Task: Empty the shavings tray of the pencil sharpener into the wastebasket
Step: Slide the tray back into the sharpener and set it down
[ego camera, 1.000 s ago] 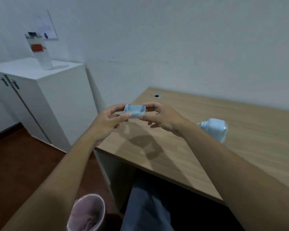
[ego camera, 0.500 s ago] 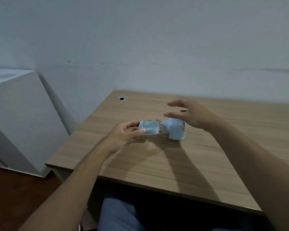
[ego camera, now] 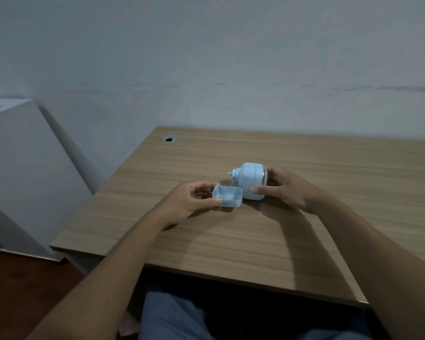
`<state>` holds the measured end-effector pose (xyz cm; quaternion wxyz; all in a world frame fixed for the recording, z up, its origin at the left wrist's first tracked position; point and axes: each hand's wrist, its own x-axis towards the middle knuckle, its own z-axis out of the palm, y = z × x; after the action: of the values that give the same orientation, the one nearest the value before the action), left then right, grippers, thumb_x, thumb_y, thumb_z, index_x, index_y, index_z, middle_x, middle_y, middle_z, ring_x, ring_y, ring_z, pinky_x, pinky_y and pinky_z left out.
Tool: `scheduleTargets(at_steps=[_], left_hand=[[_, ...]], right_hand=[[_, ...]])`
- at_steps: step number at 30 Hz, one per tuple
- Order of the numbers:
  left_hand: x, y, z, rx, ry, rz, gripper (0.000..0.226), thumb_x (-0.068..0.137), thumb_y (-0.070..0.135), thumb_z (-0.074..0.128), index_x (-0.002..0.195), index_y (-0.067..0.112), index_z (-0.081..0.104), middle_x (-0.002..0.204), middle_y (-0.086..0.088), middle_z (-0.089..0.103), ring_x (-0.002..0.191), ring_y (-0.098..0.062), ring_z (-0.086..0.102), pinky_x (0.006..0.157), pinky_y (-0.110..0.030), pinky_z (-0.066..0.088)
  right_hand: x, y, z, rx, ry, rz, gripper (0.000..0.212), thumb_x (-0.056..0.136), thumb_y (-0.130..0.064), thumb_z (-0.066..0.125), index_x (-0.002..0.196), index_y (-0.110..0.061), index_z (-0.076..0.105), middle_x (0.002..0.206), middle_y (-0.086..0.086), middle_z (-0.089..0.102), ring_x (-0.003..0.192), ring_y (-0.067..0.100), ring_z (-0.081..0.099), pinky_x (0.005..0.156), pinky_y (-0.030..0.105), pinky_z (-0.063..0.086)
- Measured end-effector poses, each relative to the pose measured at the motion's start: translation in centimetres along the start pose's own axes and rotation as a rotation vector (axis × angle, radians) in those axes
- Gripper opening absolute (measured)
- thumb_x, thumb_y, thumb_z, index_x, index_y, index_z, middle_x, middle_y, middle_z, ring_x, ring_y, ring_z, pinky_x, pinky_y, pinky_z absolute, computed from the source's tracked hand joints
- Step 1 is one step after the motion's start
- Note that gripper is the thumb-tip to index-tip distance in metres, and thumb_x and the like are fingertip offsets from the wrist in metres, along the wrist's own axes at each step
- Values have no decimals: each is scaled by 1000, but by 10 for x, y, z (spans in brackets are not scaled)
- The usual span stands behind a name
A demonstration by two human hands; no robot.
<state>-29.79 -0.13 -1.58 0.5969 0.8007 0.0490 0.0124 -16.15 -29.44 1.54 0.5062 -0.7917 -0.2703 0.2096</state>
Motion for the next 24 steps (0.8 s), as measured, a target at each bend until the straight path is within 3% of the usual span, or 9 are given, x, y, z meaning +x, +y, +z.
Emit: scheduleTargets(at_steps=[4, 10, 20, 24], left_hand=[[4, 3, 2, -10, 14, 5, 52, 93, 16, 93, 142, 16, 77, 135, 0, 85, 131, -18, 79, 120, -33, 58], [4, 8, 1, -16, -1, -5, 45, 92, 12, 93, 135, 15, 78, 128, -2, 86, 115, -5, 81, 95, -17, 62], [3, 5, 1, -17, -21, 45, 46, 93, 10, 92, 136, 12, 77, 135, -8, 83, 130, -18, 76, 99, -15, 60], [6, 6, 2, -10, -54, 50, 47, 93, 7, 91, 138, 10, 76, 138, -11, 81, 127, -13, 78, 103, -19, 61]], right_hand=[[-3, 2, -4, 67, -25, -26, 61, 98, -16, 85, 155, -20, 63, 146, -9, 78, 139, 6, 71, 121, 33, 54], [-3, 5, -8, 59, -35, -49, 64, 101, -13, 82, 160, -18, 59, 151, -9, 75, 143, 6, 68, 122, 32, 52], [-1, 7, -4, 77, -14, -48, 65, 98, -10, 85, 158, -16, 60, 148, -5, 76, 140, 10, 71, 121, 34, 55], [-2, 7, -5, 81, -45, -57, 64, 99, -7, 83, 158, -16, 60, 149, -4, 76, 141, 9, 70, 122, 30, 54]])
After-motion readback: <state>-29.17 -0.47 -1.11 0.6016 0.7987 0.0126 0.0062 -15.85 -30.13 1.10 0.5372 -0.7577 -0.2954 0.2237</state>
